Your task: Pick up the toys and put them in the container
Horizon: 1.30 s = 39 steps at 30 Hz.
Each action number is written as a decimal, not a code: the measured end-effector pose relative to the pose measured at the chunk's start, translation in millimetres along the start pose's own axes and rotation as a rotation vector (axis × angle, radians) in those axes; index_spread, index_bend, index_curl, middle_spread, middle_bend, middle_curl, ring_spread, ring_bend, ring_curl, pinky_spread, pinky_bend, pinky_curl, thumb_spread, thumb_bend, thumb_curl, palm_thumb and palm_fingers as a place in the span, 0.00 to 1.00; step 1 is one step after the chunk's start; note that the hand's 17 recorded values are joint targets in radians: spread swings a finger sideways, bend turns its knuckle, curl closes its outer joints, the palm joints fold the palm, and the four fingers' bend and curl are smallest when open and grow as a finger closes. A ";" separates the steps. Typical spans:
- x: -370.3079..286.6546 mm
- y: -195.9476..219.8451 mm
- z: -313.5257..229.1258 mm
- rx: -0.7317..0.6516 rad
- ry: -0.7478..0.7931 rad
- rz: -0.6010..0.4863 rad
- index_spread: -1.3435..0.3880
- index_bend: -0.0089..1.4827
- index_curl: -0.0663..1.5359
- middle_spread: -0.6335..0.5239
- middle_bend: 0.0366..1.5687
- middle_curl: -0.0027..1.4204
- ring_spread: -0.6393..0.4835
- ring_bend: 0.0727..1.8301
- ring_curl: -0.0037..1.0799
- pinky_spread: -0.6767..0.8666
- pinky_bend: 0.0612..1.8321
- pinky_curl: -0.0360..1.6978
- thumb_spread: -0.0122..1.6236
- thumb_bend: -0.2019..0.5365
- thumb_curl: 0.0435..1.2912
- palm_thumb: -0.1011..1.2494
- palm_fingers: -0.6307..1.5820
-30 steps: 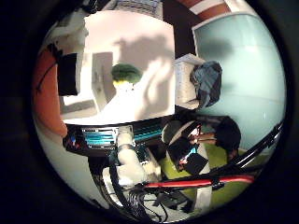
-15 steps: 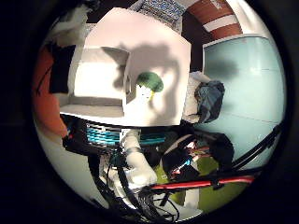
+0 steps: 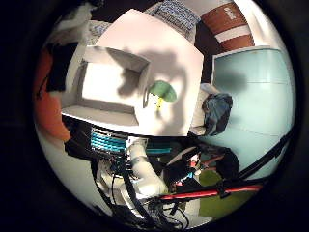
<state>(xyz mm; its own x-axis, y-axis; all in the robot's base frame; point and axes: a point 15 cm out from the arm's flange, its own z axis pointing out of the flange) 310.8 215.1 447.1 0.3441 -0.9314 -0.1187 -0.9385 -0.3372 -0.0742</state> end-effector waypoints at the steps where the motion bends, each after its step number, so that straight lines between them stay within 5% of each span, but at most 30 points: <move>1: -1.6 0.3 0.5 -0.002 -0.001 -0.008 0.60 0.68 0.65 0.33 0.74 0.76 0.34 0.73 0.78 0.31 0.63 0.72 0.65 0.25 0.51 0.75 0.73; 5: -10.0 2.9 0.8 -0.007 -0.017 -0.032 0.58 0.51 0.63 0.33 0.67 0.71 0.33 0.71 0.71 0.25 0.58 0.63 0.62 0.22 0.48 0.69 0.68; 7: -15.1 5.9 1.0 -0.017 -0.036 -0.047 0.55 0.30 0.57 0.33 0.59 0.65 0.31 0.66 0.64 0.19 0.50 0.57 0.63 0.24 0.46 0.67 0.51; 10: -20.2 9.2 1.8 -0.031 -0.058 -0.084 0.50 0.28 0.48 0.39 0.39 0.53 0.44 0.48 0.52 0.38 0.43 0.54 0.68 0.25 0.42 0.66 0.32; 12: -20.6 11.1 2.6 -0.039 -0.062 -0.104 0.49 0.27 0.43 0.46 0.28 0.45 0.56 0.40 0.44 0.54 0.42 0.51 0.70 0.24 0.39 0.63 0.30; 19: -16.2 11.0 3.2 -0.041 -0.061 -0.155 0.50 0.16 0.31 0.56 0.15 0.31 0.74 0.25 0.29 0.78 0.33 0.39 0.71 0.24 0.34 0.59 0.30; 29: 4.4 9.1 -5.0 -0.019 -0.044 -0.125 0.51 0.12 0.25 0.57 0.10 0.24 0.76 0.18 0.24 0.81 0.28 0.29 0.72 0.25 0.31 0.58 0.34; 39: 81.6 18.6 22.6 -0.061 -0.031 0.025 0.55 0.12 0.23 0.57 0.11 0.24 0.75 0.17 0.23 0.80 0.25 0.24 0.71 0.25 0.29 0.58 0.37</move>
<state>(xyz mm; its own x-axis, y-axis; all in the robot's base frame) 322.1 135.9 413.7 0.3207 -0.9352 -0.1501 -0.9464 -0.3228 -0.0105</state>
